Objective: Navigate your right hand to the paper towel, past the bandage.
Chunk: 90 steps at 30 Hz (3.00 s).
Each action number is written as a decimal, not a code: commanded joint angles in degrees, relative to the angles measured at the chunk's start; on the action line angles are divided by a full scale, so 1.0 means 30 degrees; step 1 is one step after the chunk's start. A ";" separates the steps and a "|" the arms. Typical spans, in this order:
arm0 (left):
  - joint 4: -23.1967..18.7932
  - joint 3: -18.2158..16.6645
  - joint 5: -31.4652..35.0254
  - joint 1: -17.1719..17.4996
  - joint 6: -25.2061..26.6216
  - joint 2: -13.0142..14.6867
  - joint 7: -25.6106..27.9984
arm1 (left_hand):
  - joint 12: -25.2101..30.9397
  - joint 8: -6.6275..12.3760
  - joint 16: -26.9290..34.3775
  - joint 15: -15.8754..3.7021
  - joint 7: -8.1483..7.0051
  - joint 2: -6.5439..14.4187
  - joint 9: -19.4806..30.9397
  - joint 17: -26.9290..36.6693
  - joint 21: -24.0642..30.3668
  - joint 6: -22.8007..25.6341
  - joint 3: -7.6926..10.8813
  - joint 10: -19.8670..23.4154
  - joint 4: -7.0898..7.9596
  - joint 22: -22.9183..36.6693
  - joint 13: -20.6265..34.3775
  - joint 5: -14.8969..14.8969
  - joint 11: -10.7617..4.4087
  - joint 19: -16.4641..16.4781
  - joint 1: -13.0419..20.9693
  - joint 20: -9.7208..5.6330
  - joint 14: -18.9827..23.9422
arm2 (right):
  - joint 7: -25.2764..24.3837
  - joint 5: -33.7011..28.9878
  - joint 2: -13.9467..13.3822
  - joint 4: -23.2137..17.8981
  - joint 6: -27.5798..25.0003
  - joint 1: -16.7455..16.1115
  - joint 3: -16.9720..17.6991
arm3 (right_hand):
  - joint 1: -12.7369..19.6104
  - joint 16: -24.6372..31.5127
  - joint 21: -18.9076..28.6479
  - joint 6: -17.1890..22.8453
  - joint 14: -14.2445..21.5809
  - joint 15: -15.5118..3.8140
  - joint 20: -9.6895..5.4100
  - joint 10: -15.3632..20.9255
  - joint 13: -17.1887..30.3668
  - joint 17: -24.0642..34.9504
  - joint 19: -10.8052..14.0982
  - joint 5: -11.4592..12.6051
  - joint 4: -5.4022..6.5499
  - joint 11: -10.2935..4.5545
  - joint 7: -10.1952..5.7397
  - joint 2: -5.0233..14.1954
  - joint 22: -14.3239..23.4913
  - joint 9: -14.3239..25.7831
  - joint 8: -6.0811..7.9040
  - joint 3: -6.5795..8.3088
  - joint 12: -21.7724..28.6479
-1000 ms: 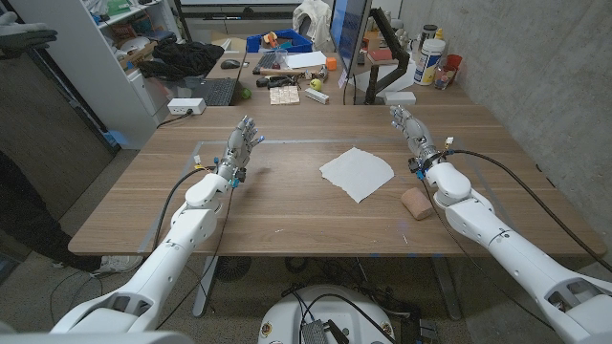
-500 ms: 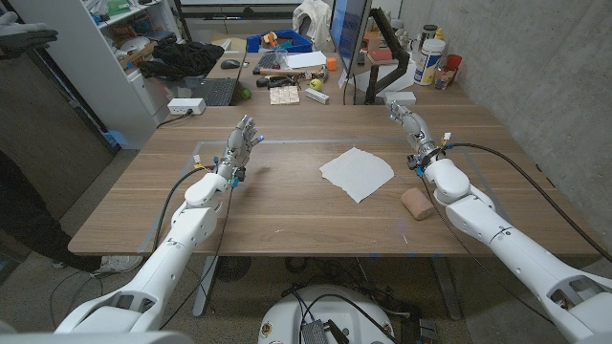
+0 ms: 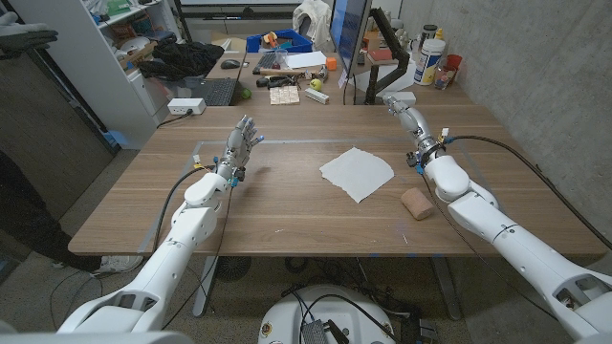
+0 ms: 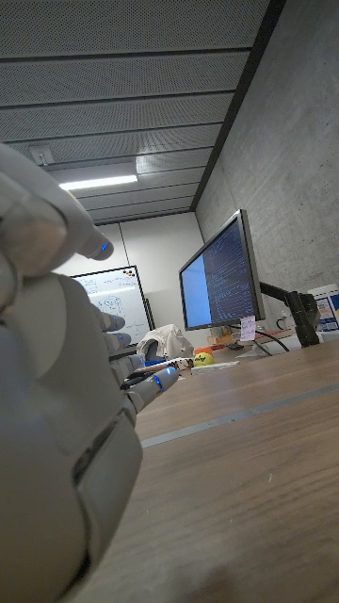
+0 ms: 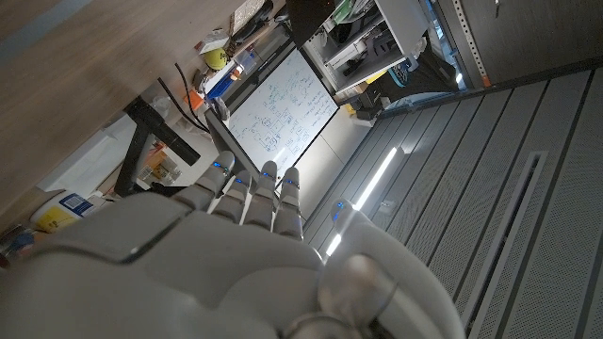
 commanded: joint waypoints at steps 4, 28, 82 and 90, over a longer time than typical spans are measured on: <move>0.0088 -0.0196 0.0194 -0.0025 0.0058 -0.0180 -0.0219 | 0.0115 0.0032 0.0098 -0.0526 -0.0068 0.1775 0.0062 0.0032 -0.0054 -0.1522 -0.0056 -0.1992 -0.0021 0.0024 0.0040 0.0172 0.0119 -0.4580 0.0086 -0.0819 -0.4265 | -0.0737 -0.2295 -0.0539 -0.0980 -0.0133 -0.0158 -0.0024 | 0.0301 0.0053 -0.0030 0.0270 0.0179 -0.0042 -0.0571 0.0267 0.0035 0.0071 0.0137 0.0025 -0.0170 -0.0039 -0.0019 0.0703 0.0064 0.0081 -0.0005 0.0043 0.0149; 0.0387 -0.0400 0.0278 -0.0090 0.0080 -0.0224 -0.0492 | 0.0098 -0.0010 0.0070 -0.0509 -0.0046 0.1785 0.0066 0.0029 -0.0143 -0.1465 -0.0138 -0.1967 -0.0016 0.0025 0.0041 0.0217 0.0079 -0.4553 0.0088 -0.0783 -0.4242 | -0.1917 -0.6482 -0.1266 -0.2330 -0.0642 -0.0301 -0.0129 | 0.0566 0.0089 -0.0093 0.0787 0.0511 -0.0262 -0.0665 0.0588 0.0030 0.0080 0.0258 0.0002 -0.0292 -0.0304 -0.0157 0.0782 0.0064 0.0084 -0.0003 0.0148 0.0151; 0.1112 -0.0524 0.0446 -0.0410 0.0083 -0.0460 -0.0750 | 0.0067 -0.0068 0.0027 -0.0448 -0.0085 0.1811 0.0073 0.0027 -0.0349 -0.1448 -0.0306 -0.1978 -0.0010 0.0039 0.0042 0.0302 0.0077 -0.4531 0.0086 -0.0751 -0.4234 | -0.1749 -1.4180 -0.2939 -0.5498 -0.4261 -0.0191 -0.1216 | 0.1381 0.0050 -0.0186 0.1679 0.1173 -0.0874 -0.1070 0.1345 0.0016 0.0058 0.0634 -0.0002 -0.0575 -0.0953 -0.0506 0.1016 0.0059 0.0095 -0.0082 0.0640 0.0145; 0.1157 -0.0551 0.0432 -0.0405 0.0082 -0.0470 -0.0795 | 0.0064 -0.0067 0.0026 -0.0450 -0.0084 0.1817 0.0074 0.0027 -0.0373 -0.1438 -0.0327 -0.1979 -0.0008 0.0041 0.0042 0.0311 0.0096 -0.4522 0.0085 -0.0745 -0.4229 | -0.1262 -1.4837 -0.3096 -0.5876 -0.4914 -0.0127 -0.1422 | 0.1455 0.0028 -0.0217 0.1777 0.1157 -0.0918 -0.1060 0.1362 0.0016 0.0070 0.0625 -0.0014 -0.0592 -0.1065 -0.0555 0.1012 0.0059 0.0097 -0.0090 0.0672 0.0116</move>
